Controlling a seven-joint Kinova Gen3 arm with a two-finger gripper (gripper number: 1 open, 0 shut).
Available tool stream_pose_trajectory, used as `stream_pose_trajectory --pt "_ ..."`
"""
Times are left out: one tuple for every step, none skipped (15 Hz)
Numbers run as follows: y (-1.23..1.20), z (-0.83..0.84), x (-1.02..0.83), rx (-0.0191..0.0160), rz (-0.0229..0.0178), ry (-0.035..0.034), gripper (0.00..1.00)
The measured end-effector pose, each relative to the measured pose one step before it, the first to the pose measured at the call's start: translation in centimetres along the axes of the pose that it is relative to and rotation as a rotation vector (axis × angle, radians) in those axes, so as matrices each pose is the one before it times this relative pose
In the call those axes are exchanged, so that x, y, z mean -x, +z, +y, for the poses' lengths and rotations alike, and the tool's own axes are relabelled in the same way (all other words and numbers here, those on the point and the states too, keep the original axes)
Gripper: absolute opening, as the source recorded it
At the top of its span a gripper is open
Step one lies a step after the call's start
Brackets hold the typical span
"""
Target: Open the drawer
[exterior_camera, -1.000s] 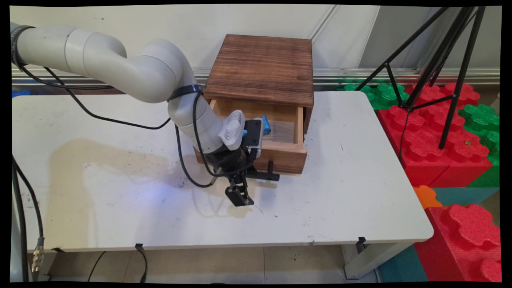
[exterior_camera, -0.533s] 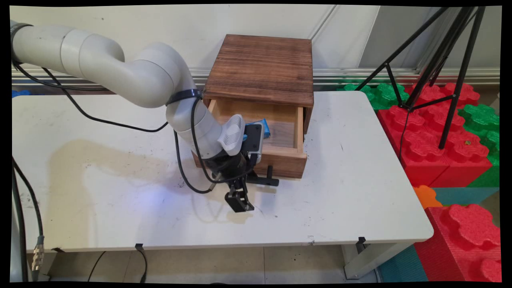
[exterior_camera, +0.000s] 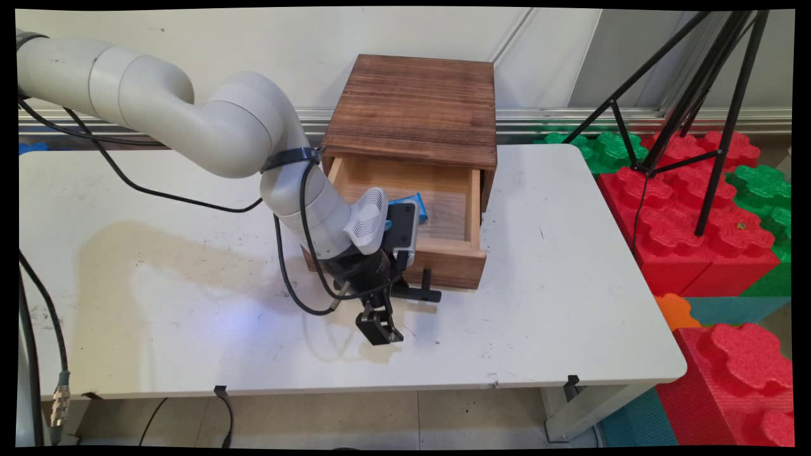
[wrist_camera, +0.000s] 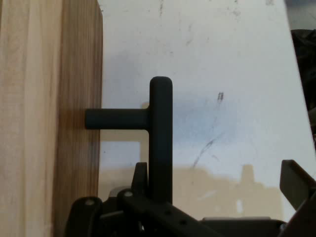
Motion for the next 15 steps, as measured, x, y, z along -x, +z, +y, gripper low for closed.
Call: stream_pose_trajectory --pt "-0.003 0.149 -0.036 0.00117 0.00038 -0.00031 1.00" --pt "0.003 0.154 -0.058 0.00148 0.00089 -0.00018 1.00" --pt "-0.005 0.151 -0.042 0.00127 0.00061 -0.00025 1.00" --pt "-0.012 0.133 -0.018 0.00111 0.00063 -0.00056 1.00" --pt "-0.005 0.183 -0.044 0.00168 0.00083 -0.00025 1.00" --pt "0.000 0.200 -0.055 0.00230 0.00070 -0.00039 1.00" --pt "-0.001 0.199 -0.040 0.00183 0.00091 -0.00021 1.00" --pt "-0.003 0.164 -0.039 0.00184 0.00086 -0.00032 1.00" --pt "0.003 0.098 -0.027 0.00118 0.00037 -0.00043 1.00" --pt "0.002 0.144 -0.036 0.00141 0.00075 0.00028 1.00" --pt "-0.004 0.091 -0.016 0.00089 0.00031 -0.00056 1.00" --pt "0.001 0.130 -0.026 0.00149 0.00048 0.00009 1.00" --pt "-0.013 0.128 -0.025 0.00100 0.00064 -0.00041 1.00" --pt "-0.014 0.113 -0.022 0.00081 0.00051 0.00033 1.00" --pt "-0.035 0.078 -0.001 -0.00008 0.00046 -0.00049 1.00"
